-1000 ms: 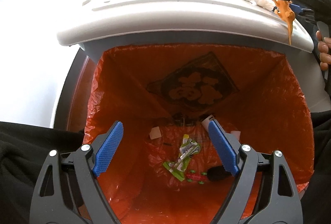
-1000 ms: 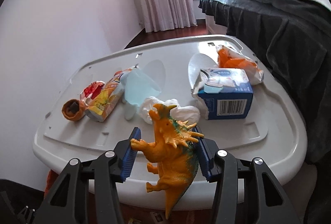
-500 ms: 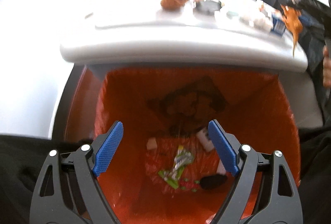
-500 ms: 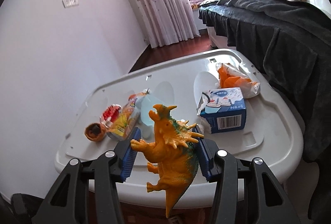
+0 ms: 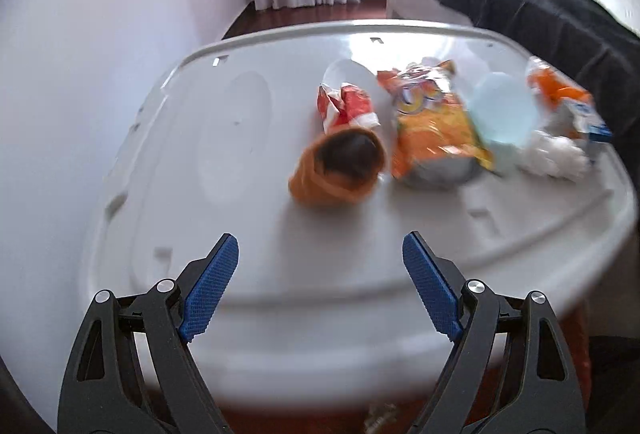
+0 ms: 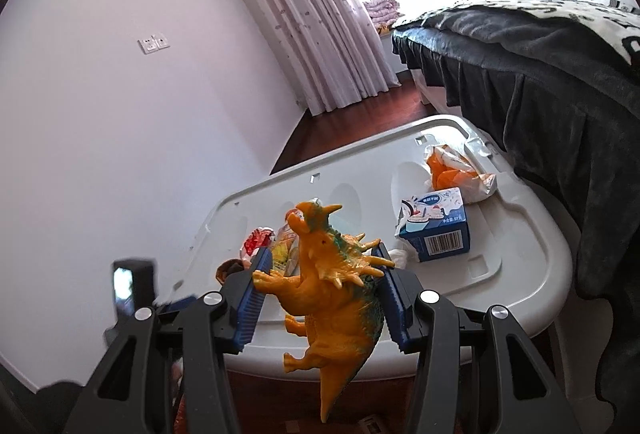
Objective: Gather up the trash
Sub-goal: 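Grasp the orange cup with the left tool while the right tool holds the dinosaur, then carry the dinosaur and orange cup over the bin and open both tools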
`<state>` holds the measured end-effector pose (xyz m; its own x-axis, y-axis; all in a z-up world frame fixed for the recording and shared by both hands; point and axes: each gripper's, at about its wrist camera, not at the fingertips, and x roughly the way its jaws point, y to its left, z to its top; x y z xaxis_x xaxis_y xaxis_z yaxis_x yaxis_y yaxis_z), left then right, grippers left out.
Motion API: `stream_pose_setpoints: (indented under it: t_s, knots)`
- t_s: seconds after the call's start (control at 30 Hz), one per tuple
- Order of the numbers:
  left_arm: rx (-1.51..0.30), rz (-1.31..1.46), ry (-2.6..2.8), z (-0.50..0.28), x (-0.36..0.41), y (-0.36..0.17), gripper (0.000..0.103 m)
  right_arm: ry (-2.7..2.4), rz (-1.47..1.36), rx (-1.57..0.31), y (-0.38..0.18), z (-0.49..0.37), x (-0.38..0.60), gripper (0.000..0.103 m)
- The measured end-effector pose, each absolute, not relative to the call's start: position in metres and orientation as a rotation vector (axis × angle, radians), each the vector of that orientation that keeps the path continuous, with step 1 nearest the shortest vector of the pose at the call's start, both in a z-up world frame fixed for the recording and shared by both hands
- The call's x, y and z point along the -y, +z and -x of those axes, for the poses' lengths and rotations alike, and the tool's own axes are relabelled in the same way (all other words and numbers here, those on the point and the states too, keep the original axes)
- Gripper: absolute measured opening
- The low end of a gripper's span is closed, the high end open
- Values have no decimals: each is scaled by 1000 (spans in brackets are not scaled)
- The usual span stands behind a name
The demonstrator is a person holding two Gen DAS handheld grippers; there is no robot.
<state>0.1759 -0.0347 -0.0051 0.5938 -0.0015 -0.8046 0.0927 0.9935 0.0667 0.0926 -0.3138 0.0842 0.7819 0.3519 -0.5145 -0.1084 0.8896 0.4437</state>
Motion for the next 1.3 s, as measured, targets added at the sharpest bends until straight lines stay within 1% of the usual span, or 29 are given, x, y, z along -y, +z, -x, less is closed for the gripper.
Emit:
stream_pose_setpoints:
  t_s: [0.13,0.2,0.23,0.33,0.47,0.6,0.73,0.9,1.07,1.3]
  knots:
    - [-928,-153,-60,-211,40,-18,82,261,-428,-649,79,-103,313,50]
    - [-922,-141,-101,-219,40,-20,60,265,-421,-655,77,-106,311,50]
    - [-918,-114,-146,-221,40,-20,36,267,-418,-658,76,-107,309,51]
    - [-905,-82,-140,-218,37,-19,30,279,-411,-660,76,-108,303,51]
    - [-895,-76,-129,-197,33,-14,28,292,-400,-653,78,-107,297,51]
    - [-882,-41,-142,-167,24,10,28,312,-401,-638,84,-101,291,50]
    - [-879,-31,-175,-113,21,37,28,325,-373,-624,92,-85,281,51]
    - [-892,-22,-161,-54,13,49,28,334,-364,-642,99,-48,272,51]
    - [-917,23,-153,3,9,36,28,348,-326,-674,98,-8,259,51]
    - [-963,-35,-150,27,24,-2,28,353,-324,-758,59,33,239,51]
